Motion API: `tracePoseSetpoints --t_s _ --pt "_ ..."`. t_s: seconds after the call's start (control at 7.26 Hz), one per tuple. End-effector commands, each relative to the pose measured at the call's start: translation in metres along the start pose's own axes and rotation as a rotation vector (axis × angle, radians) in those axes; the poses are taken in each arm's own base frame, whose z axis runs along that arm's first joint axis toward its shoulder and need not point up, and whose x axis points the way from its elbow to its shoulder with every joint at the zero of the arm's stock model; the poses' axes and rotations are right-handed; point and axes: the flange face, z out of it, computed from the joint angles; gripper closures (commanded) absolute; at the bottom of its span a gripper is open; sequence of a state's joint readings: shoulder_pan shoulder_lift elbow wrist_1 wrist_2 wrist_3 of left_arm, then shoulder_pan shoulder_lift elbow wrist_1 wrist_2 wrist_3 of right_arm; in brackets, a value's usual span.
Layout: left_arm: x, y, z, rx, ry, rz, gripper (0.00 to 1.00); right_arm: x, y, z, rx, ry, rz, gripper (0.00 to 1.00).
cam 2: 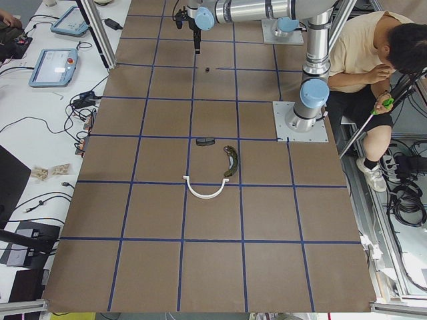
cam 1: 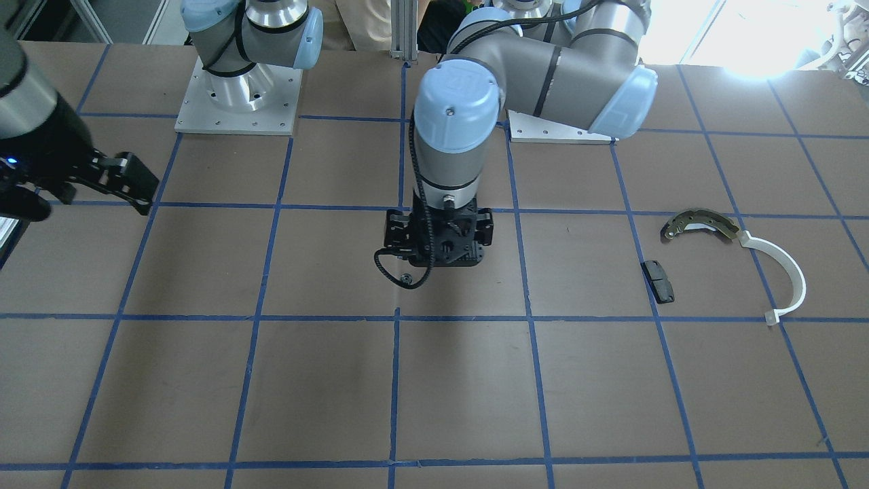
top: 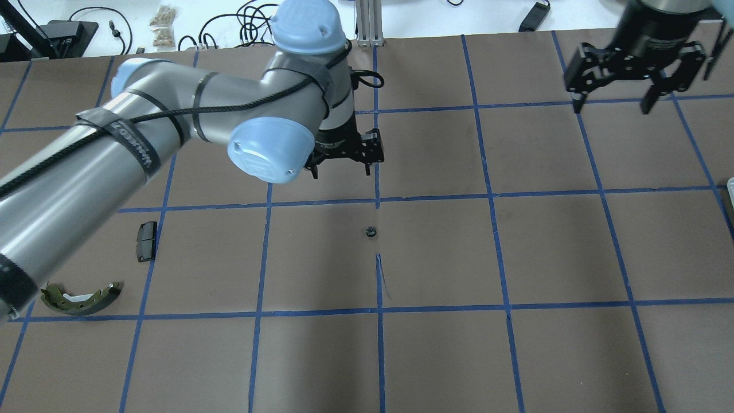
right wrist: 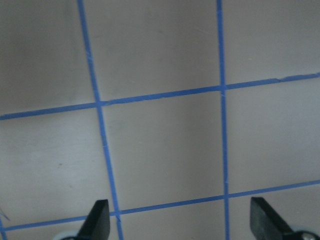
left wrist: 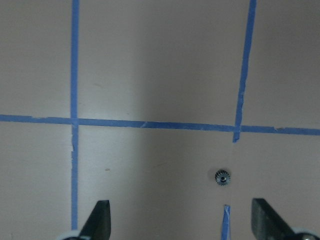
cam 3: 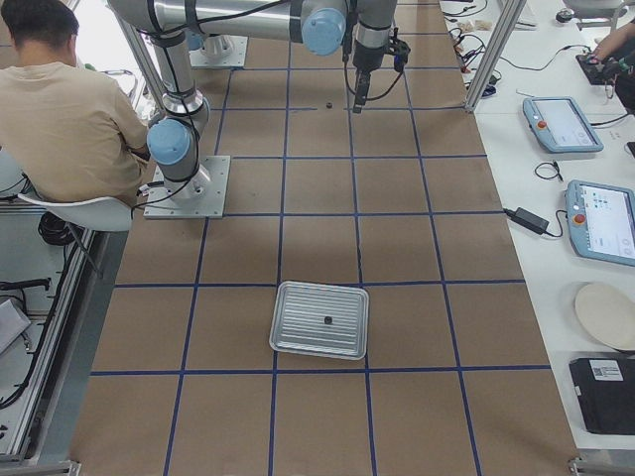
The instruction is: Place bearing gear from tray to pile
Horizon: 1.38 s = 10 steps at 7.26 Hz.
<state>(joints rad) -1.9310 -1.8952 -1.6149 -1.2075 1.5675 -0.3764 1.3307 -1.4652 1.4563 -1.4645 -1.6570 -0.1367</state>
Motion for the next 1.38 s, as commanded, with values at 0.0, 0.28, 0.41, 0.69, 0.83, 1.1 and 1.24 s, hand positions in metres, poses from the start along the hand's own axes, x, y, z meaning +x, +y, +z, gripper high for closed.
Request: tracePoseSetpoints --t_s 0.0,0.28,0.41,0.69,0.83,1.1,1.24 --pt "0.027 0.017 0.072 0.022 0.015 0.006 0.0 0.14 0.007 0.015 -0.041 -0.024 -0.097 0.0" --pt "0.025 0.038 0.116 -0.014 -0.007 -0.013 0.0 0.253 0.001 0.077 -0.016 -0.023 -0.203 0.0" --pt "0.024 0.04 0.124 -0.03 -0.015 -0.018 0.0 0.29 0.001 0.111 0.033 0.014 -0.275 0.0" --pt "0.028 0.042 0.14 -0.048 -0.036 -0.019 0.08 0.357 0.008 0.185 0.102 0.044 -0.367 0.02" --pt "0.029 0.039 0.144 -0.046 -0.035 -0.019 0.14 0.387 0.008 0.221 0.146 0.006 -0.412 0.02" --pt "0.031 0.036 0.15 -0.022 -0.018 -0.008 0.23 0.432 0.004 0.286 0.201 -0.022 -0.453 0.07" --pt "0.03 0.039 0.155 -0.033 -0.018 -0.002 0.57 0.437 0.001 0.304 0.223 -0.04 -0.465 0.07"
